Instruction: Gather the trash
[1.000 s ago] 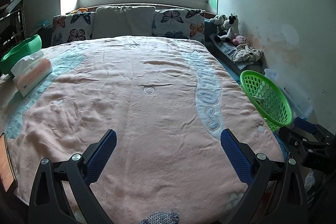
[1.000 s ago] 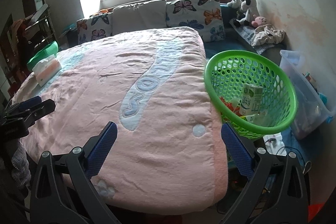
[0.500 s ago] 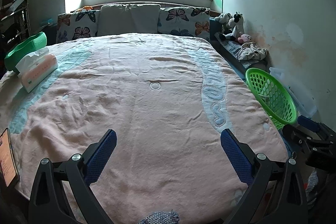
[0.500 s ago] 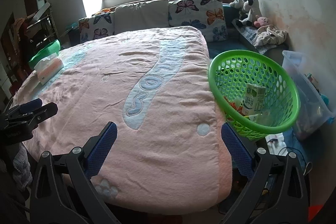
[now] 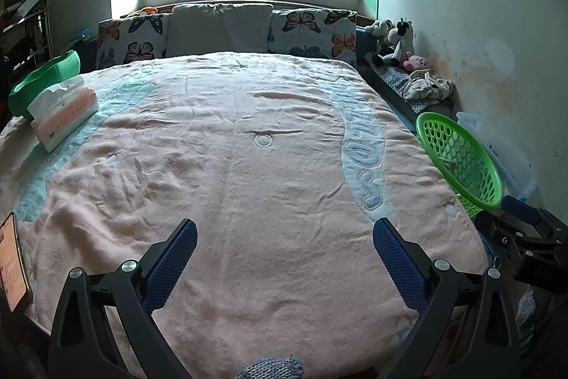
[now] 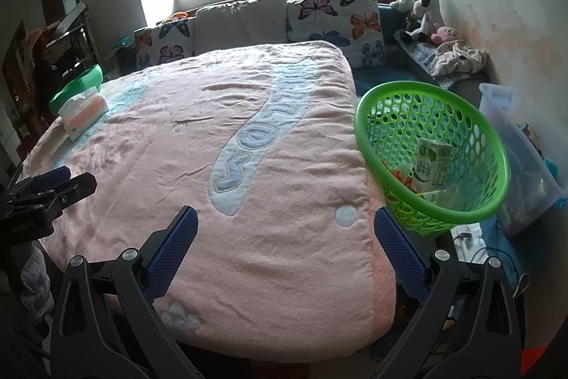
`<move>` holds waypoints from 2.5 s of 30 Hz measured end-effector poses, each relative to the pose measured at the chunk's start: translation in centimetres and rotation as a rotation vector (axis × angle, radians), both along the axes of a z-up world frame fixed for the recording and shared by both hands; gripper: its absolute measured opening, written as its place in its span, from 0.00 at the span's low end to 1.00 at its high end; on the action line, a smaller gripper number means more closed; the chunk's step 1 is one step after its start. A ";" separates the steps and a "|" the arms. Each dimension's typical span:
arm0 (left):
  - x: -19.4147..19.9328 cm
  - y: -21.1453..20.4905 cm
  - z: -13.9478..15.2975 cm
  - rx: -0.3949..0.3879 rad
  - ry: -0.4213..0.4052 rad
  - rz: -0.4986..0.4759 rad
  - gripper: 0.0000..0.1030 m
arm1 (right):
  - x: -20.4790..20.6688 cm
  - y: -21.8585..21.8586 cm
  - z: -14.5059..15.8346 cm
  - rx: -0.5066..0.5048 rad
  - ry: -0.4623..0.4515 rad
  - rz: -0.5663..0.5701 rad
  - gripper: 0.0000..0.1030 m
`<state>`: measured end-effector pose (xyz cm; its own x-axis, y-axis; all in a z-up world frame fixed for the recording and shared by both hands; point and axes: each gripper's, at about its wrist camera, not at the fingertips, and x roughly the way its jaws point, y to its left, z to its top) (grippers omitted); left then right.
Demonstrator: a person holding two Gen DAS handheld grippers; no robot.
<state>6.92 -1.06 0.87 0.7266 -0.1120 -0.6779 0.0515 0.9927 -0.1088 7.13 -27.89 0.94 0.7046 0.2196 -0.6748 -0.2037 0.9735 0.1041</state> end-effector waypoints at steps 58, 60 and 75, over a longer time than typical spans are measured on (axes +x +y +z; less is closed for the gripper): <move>0.3 0.0 -1.4 0.011 0.044 0.021 0.93 | 0.3 1.0 -0.8 0.001 0.016 0.016 0.96; 0.2 0.0 -1.5 0.012 0.045 0.021 0.93 | 0.3 1.0 -0.8 0.002 0.018 0.016 0.96; 0.1 -0.2 -1.6 0.009 0.052 0.027 0.93 | 0.3 1.2 -1.0 0.005 0.021 0.022 0.96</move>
<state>7.01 -1.22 -0.76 0.6931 -0.0865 -0.7156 0.0193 0.9946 -0.1016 7.40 -26.67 -0.03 0.6852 0.2377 -0.6885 -0.2223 0.9684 0.1132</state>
